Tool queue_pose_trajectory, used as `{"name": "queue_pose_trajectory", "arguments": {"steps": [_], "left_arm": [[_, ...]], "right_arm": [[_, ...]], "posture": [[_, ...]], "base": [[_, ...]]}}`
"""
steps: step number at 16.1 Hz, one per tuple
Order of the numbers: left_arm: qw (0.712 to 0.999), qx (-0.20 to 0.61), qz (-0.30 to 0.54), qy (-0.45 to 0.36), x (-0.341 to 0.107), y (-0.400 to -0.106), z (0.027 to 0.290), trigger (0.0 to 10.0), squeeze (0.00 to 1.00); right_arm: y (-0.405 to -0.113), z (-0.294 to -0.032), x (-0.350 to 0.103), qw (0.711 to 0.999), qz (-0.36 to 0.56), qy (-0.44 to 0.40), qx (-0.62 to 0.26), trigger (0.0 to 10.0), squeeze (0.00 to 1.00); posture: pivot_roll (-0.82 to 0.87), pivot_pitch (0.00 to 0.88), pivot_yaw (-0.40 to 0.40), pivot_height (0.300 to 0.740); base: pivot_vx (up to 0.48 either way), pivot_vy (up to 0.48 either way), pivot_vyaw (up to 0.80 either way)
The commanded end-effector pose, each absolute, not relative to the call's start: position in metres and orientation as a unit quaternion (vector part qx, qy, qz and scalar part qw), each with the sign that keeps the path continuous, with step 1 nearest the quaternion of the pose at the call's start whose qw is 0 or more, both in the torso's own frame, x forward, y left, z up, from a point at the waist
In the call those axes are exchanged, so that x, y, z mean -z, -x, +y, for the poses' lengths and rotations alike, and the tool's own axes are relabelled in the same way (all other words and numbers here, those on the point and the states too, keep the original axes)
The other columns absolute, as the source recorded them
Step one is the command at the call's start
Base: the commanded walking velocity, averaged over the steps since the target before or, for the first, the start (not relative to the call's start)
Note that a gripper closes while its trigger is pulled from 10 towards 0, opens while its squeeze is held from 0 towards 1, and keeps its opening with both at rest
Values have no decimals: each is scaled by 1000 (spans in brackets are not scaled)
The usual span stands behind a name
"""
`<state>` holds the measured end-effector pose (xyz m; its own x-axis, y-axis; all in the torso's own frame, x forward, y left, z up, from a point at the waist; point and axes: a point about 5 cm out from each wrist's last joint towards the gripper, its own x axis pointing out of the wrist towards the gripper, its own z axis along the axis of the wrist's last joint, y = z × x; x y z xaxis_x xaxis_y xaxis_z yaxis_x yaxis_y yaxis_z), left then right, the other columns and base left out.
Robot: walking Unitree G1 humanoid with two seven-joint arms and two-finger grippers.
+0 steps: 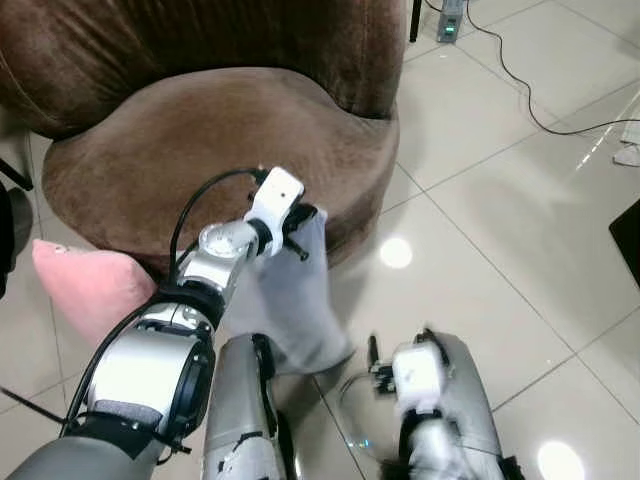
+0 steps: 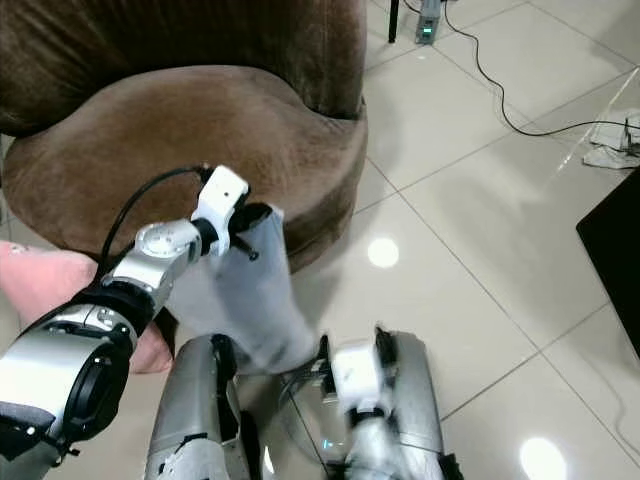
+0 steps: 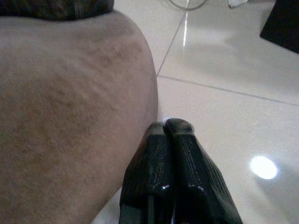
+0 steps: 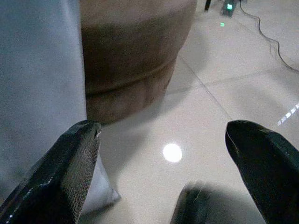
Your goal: Move the pillow to the sofa from floor
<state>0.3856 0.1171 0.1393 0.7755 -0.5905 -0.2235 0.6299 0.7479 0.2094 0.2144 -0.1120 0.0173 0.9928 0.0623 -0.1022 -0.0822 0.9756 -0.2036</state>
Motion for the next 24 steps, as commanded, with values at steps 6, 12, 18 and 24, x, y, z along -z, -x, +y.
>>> {"name": "queue_pose_trajectory", "arguments": {"steps": [6,12,18,24], "left_arm": [[923,353,2,-151,-162,-388,102,0,0],[919,366,1,-145,-160,-386,96,0,0],[917,377,0,-132,-159,-384,94,0,0],[906,405,-8,-126,-157,-377,84,0,0]], "right_arm": [[-222,-133,-23,994,56,95,-18,10000,0],[-225,-134,-25,994,60,88,-14,10000,0],[-225,-136,-25,994,62,87,-11,10000,0],[-227,-136,-25,994,64,83,-10,10000,0]], "posture": [[3,179,104,570],[4,179,104,625],[8,181,104,685],[19,177,104,740]], "base": [[0,0,0],[0,0,0],[0,0,0],[0,0,0]]}}
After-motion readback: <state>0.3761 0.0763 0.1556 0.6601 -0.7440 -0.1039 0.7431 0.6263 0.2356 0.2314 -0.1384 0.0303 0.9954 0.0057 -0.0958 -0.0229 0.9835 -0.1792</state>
